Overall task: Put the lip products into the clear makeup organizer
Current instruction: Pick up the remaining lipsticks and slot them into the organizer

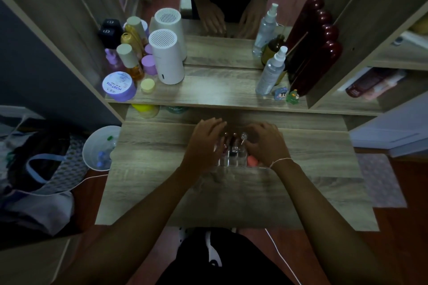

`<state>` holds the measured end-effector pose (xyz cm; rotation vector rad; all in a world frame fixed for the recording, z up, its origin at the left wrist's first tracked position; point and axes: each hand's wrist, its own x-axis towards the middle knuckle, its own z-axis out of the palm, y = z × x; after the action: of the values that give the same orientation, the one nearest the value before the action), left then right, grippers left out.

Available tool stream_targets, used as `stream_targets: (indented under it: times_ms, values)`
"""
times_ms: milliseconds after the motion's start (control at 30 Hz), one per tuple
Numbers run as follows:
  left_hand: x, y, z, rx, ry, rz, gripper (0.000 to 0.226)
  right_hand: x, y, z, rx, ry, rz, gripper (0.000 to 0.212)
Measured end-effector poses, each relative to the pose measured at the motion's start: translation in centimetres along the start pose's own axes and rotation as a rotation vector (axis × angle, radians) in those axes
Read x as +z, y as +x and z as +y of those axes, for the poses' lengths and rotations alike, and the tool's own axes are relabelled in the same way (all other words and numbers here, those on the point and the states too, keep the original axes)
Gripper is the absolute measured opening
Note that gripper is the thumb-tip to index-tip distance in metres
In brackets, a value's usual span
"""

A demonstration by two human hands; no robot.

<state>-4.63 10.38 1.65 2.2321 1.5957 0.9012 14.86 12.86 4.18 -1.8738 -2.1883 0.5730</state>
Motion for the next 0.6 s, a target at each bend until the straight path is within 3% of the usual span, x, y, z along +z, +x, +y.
stream_targets:
  times_ms: [133, 600]
  values:
    - [0.7, -2.9, 0.4, 0.142, 0.027, -0.004, 0.033, -0.1, -0.2, 0.7, 0.031, -0.030, -0.045, 0.035]
    - [0.9, -5.6, 0.0, -0.011, -0.026, -0.056, 0.052, 1.4, 0.1, 0.6, 0.028, -0.038, 0.019, 0.022]
